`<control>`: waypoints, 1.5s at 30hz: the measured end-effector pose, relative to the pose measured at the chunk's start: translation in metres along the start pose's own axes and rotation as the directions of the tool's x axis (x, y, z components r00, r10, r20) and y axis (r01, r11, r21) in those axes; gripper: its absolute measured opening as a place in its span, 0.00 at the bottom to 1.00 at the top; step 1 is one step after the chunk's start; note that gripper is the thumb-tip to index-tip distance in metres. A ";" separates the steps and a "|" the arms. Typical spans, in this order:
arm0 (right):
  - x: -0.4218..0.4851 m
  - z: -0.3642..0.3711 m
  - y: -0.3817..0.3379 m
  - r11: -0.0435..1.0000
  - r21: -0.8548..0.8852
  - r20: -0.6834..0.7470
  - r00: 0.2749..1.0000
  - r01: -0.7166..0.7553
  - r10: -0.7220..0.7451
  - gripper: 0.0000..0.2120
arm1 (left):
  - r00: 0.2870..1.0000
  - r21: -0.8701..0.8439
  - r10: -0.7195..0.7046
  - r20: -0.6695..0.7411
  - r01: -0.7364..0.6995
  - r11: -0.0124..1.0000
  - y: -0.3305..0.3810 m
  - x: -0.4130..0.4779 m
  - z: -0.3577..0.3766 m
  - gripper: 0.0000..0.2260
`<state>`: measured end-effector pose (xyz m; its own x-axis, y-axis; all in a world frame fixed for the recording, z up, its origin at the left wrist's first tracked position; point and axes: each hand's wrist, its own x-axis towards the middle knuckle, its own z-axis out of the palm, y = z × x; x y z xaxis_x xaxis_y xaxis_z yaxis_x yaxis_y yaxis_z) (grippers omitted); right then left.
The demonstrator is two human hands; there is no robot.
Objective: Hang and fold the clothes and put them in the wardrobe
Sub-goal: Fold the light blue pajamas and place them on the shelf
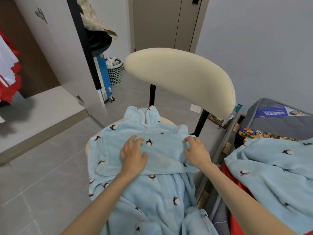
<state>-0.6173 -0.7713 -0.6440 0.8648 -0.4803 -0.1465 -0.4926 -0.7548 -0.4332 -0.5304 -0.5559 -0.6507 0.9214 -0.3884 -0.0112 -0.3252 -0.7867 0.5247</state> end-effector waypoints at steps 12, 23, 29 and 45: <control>0.057 0.006 0.029 0.988 -0.134 0.103 0.991 -0.077 0.091 0.14 | 0.967 0.204 0.058 0.247 -0.110 0.973 0.029 0.058 0.048 0.24; 0.075 0.000 0.008 0.941 0.333 -0.345 0.936 0.051 0.071 0.13 | 0.991 -0.075 0.058 -0.120 -0.067 0.995 0.040 0.088 0.027 0.18; 0.033 0.015 0.011 0.909 0.342 -0.323 0.938 0.237 -0.124 0.09 | 0.899 0.069 0.360 0.250 -0.387 0.919 0.016 0.040 0.047 0.29; -0.016 0.014 0.026 0.877 0.476 -0.332 0.910 -0.065 0.247 0.03 | 0.931 -0.063 0.365 -0.026 -0.366 0.929 0.062 0.041 0.005 0.10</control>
<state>-0.6426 -0.7772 -0.6659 0.6331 -0.7721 0.0549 -0.4416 -0.4185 -0.7936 -0.5136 -0.6232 -0.6227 0.7445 -0.6359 0.2035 -0.6256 -0.5579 0.5453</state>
